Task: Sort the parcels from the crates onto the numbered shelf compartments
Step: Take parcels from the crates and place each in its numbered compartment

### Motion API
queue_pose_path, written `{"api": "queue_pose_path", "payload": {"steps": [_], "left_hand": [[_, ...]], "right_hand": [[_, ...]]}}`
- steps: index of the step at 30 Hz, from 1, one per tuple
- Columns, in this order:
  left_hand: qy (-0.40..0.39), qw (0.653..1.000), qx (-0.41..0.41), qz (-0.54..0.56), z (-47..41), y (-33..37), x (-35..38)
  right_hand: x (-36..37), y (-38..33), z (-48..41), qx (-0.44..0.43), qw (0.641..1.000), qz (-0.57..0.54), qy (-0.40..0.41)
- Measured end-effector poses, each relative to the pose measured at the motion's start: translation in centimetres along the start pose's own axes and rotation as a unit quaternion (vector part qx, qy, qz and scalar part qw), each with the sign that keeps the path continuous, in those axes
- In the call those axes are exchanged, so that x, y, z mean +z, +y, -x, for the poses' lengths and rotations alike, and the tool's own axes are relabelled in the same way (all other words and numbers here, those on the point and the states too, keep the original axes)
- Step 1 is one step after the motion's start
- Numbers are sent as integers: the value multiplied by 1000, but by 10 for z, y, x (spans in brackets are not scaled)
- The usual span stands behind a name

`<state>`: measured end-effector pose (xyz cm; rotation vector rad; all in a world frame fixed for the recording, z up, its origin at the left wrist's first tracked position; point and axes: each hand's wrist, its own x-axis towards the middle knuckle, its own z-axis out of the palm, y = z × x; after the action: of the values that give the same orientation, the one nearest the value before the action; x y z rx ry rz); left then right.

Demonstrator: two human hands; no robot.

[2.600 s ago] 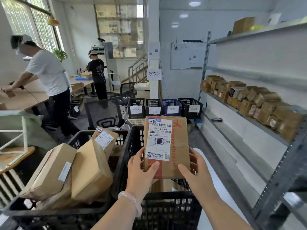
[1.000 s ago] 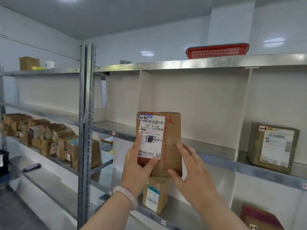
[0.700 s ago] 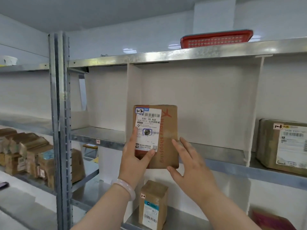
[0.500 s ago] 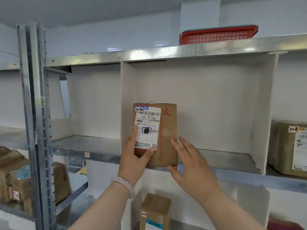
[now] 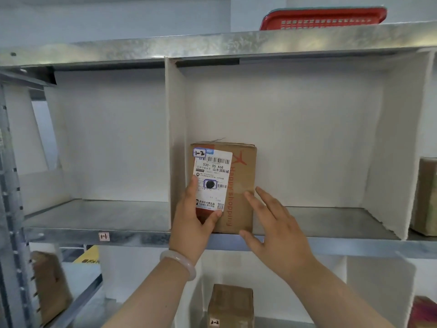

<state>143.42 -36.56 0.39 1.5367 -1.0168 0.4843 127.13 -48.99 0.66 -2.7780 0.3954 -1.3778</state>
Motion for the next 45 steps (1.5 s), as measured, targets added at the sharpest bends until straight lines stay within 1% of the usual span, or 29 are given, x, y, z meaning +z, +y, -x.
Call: {"api": "queue_pose_path", "payload": {"steps": [3, 8, 13, 15, 17, 19, 22, 25, 29, 32, 33, 35, 41, 45], "left_hand": [[9, 1000, -2, -2, 0, -3, 4], [30, 999, -12, -36, -1, -3, 12], [23, 997, -21, -74, 4, 6, 10], [26, 994, -6, -105, 16, 14, 1], [34, 987, 16, -158, 35, 24, -12], [43, 973, 32, -226, 60, 32, -29], [52, 935, 29, -349, 107, 44, -62], [55, 889, 1, -454, 167, 65, -99], [42, 830, -39, -555, 253, 111, -140], [19, 781, -102, -616, 312, 150, -166], [22, 762, -129, -635, 333, 166, -179], [38, 746, -170, -643, 362, 189, -197], [80, 666, -280, -687, 453, 269, -254], [108, 614, -342, -703, 501, 310, -291]], "right_hand": [[2, -2, 1, 7, 1000, 6, -1], [5, 0, 2, 18, 1000, 15, -7], [3, 2, 8, 9, 1000, 17, -7], [-1, 1, 14, -2, 1000, 15, 0], [-5, -6, 24, -25, 1000, -13, 10], [-4, -16, 37, -56, 997, -54, -9], [1, -37, 63, -100, 989, -88, -66], [3, -64, 93, -161, 971, -137, -108], [-3, -111, 140, -251, 928, -240, -134], [-15, -147, 175, -277, 897, -285, -192], [-20, -164, 188, -292, 885, -296, -210], [-27, -186, 205, -312, 866, -309, -237], [-66, -273, 249, -410, 789, -372, -267], [-92, -330, 277, -447, 739, -418, -282]]}}
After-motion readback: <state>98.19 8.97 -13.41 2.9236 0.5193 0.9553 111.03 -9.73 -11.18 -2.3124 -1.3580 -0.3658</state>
